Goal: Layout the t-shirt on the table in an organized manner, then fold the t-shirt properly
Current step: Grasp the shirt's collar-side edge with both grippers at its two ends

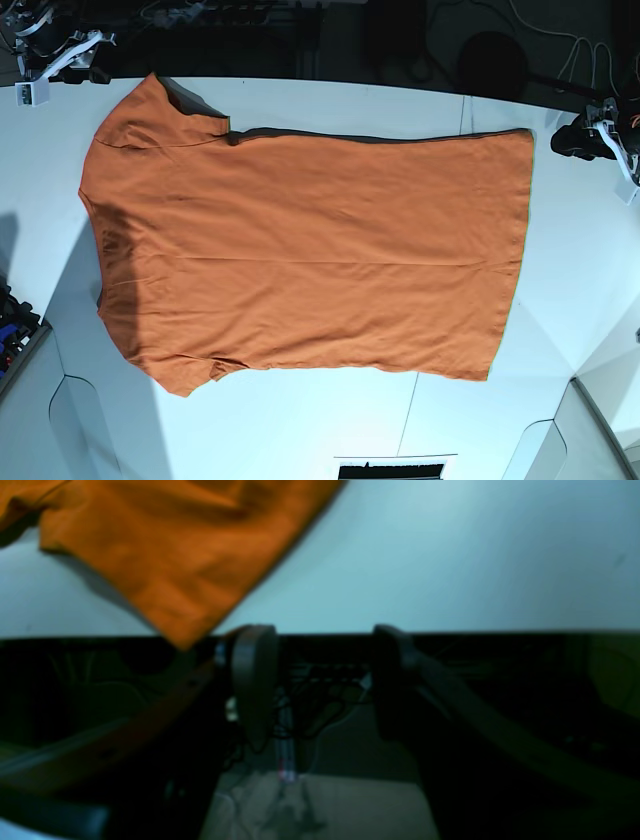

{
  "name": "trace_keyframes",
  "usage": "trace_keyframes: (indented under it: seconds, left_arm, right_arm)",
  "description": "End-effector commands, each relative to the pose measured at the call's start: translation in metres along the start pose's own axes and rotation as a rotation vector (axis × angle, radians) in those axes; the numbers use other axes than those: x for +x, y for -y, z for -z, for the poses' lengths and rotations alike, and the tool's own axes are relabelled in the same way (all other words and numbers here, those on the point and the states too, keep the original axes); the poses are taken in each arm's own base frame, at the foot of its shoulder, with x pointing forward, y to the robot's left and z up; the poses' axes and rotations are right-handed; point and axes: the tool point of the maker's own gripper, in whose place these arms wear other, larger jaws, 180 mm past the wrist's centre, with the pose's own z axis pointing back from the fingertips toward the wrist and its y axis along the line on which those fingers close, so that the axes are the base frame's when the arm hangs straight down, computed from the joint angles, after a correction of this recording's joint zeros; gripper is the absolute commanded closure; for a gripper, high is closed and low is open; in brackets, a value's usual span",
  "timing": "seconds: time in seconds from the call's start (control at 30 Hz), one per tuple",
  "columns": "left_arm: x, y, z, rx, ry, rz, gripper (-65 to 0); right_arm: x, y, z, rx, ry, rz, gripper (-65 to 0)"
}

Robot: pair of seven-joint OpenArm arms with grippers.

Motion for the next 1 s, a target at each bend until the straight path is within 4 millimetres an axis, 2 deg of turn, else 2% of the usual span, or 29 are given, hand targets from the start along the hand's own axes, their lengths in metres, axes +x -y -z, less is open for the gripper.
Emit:
trace_keyframes:
  seconds: [0.0, 0.13, 0.3, 0.5, 0.67, 0.77, 0.97]
  left_arm:
    - [0.015, -0.003, -0.009, 0.009, 0.034, 0.023, -39.8]
    - [0.018, -0.004, -0.009, 0.009, 0.055, 0.017, -39.8]
    - [0.022, -0.007, -0.010, 0.027, 0.079, 0.028, -39.8]
    - [0.018, -0.012, -0.007, 0.038, 0.084, 0.007, -39.8]
    - [-0.003, -0.013, 0.007, 0.037, 0.056, -0.040, -39.8]
    - [-0.015, -0.007, 0.016, 0.021, 0.032, -0.059, -39.8]
    - [-0.029, 0.001, 0.024, -0.002, -0.015, -0.076, -39.8]
  right_arm:
    - [0.011, 0.003, -0.001, -0.002, 0.033, -0.004, -30.4]
    - [0.012, 0.004, 0.007, 0.009, 0.037, 0.013, -30.4]
    - [0.012, 0.003, 0.008, 0.018, 0.035, 0.005, -30.4]
    - [0.013, 0.002, 0.008, 0.023, 0.041, 0.009, -30.4]
    - [0.016, -0.003, 0.011, 0.033, 0.053, 0.020, -30.4]
    - [0.019, -0.006, 0.012, 0.046, 0.063, 0.026, -30.4]
    - [0.019, -0.021, 0.011, 0.127, 0.062, 0.025, -30.4]
